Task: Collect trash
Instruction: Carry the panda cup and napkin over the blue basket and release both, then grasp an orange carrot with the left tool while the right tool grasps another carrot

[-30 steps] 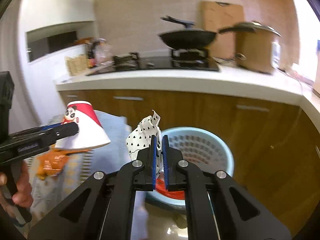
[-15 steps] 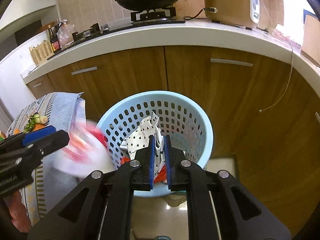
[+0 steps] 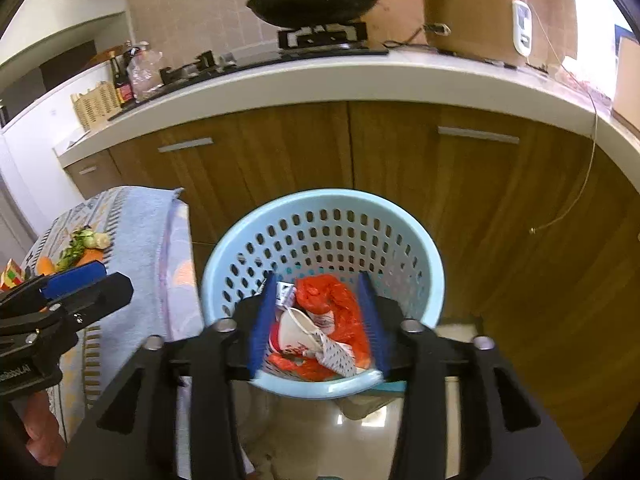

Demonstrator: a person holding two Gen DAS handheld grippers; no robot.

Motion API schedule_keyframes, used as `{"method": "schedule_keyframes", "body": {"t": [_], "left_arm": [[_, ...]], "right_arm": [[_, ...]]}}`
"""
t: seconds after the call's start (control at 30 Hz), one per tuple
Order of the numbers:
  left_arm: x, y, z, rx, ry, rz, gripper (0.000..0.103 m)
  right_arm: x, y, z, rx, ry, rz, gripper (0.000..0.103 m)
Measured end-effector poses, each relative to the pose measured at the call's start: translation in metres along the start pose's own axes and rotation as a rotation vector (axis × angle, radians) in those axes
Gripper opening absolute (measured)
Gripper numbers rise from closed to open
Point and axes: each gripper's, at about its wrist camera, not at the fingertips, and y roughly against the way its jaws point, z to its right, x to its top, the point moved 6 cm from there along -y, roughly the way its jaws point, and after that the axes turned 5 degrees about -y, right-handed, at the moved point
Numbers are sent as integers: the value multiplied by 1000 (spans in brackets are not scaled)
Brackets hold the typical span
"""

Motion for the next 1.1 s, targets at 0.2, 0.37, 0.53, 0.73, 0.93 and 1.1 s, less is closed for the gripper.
{"method": "schedule_keyframes", "body": {"t": [0.2,0.37,0.53,0.73,0.93,1.1], "left_arm": [[-7,33,-26,44,39,48,65],[-18,71,-59,132,76,95,65],[-37,112,-102,203,152,133,65],[-79,145,-156,299,231,128,65],[-115,151,-193,265,317,68,63],[-126,135,-203,200,350,27,53]], "right_arm": [[6,15,-36,65,46,30,46],[3,23,-74,131,96,32,46],[-6,26,-118,193,147,19,46],[-34,19,-175,277,192,-44,47],[-64,6,-222,341,243,-121,47],[-76,0,-239,355,264,-154,47]]}}
